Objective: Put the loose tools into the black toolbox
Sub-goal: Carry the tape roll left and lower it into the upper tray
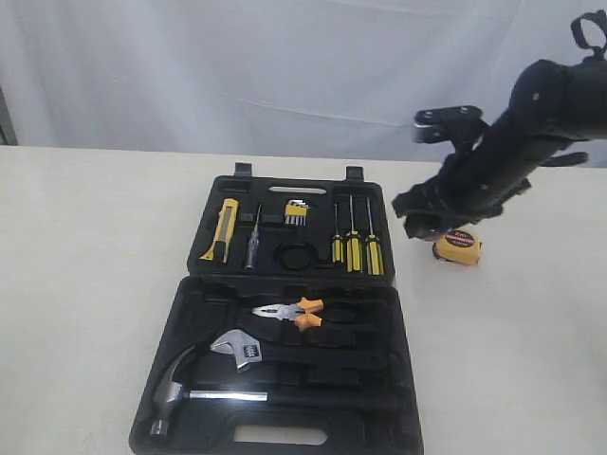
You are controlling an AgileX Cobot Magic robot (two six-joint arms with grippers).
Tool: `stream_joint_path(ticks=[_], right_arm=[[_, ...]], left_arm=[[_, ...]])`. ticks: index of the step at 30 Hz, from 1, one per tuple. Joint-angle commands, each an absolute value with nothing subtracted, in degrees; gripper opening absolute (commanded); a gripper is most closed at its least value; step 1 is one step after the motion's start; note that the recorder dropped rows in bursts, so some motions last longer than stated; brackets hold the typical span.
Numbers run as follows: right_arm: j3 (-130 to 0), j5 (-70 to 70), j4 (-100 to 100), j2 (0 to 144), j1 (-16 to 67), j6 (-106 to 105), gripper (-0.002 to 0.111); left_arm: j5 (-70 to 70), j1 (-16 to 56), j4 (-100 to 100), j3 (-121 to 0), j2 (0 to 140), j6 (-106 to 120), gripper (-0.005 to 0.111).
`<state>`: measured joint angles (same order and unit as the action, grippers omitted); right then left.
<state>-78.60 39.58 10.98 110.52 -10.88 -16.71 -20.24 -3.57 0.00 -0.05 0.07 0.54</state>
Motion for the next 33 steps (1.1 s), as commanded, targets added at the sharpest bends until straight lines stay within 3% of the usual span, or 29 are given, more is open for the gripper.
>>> stream_joint_path(ticks=[1,5,10,21,23,25,29,30,33], right_arm=[[-83.13,37.7,13.68,109.96,-1.55,-19.54,-0.001],[-95.89,37.98,11.59,118.79,7.03,-16.52,-0.001],[-108.53,50.47,3.51,133.12,8.27,-6.47,-0.001],[-109.25,50.85,5.89,135.61,8.27,-8.43,0.0],[-109.25,51.25,5.89,135.61,8.27,-8.43,0.008],[-109.25,51.72,4.9,135.61,8.27,-8.43,0.023],[-109.25,52.38,4.8,135.61,8.27,-8.05,0.065],[-109.25,52.38,4.8,135.61,8.27,-7.56,0.069],[-109.25,52.38,4.61,135.51,8.27,-7.28,0.067]], left_arm=[[-19.62,-3.31,0.0,0.0,0.0,0.41,0.0],[-19.62,-3.31,0.0,0.0,0.0,0.41,0.0],[-19.62,-3.31,0.0,0.0,0.0,0.41,0.0],[-19.62,-3.31,0.0,0.0,0.0,0.41,0.0],[-19.62,-3.31,0.0,0.0,0.0,0.41,0.0],[-19.62,-3.31,0.0,0.0,0.0,0.41,0.0],[-19.62,-3.31,0.0,0.0,0.0,0.41,0.0],[-19.62,-3.31,0.0,0.0,0.0,0.41,0.0],[-19.62,-3.31,0.0,0.0,0.0,0.41,0.0]])
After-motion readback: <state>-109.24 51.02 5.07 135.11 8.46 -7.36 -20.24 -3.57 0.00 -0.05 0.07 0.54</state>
